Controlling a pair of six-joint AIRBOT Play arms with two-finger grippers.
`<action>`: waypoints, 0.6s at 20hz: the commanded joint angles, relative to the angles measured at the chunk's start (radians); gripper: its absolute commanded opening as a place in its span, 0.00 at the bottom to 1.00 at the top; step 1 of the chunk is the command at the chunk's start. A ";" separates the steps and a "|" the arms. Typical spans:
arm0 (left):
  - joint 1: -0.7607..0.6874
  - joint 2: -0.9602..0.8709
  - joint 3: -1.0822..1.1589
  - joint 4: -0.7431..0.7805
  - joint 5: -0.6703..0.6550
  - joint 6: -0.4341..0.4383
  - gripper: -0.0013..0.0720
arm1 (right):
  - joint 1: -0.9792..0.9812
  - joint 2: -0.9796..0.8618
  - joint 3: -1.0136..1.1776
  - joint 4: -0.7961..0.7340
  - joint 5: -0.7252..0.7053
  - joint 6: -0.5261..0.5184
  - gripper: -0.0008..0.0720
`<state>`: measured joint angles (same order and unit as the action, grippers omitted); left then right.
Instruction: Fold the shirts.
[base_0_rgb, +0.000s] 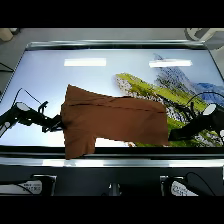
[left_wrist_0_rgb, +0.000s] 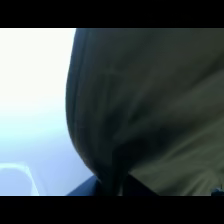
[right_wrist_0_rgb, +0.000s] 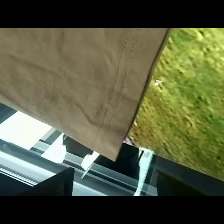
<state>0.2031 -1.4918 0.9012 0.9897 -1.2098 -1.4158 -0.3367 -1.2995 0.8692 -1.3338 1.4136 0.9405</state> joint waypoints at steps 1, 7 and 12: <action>-0.023 -0.002 -0.001 -0.003 0.025 0.007 0.05 | 0.000 -0.055 -0.010 0.050 -0.009 -0.022 0.77; -0.024 0.011 -0.001 -0.004 0.002 0.048 0.05 | 0.001 -0.164 -0.011 0.137 -0.031 -0.017 0.76; -0.024 0.051 0.001 -0.004 0.003 0.048 0.05 | 0.001 -0.188 0.002 0.153 -0.129 0.004 0.05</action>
<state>0.1787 -1.4620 0.9009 0.9863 -1.2076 -1.3708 -0.3367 -1.4715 0.8616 -1.2003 1.3491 0.9363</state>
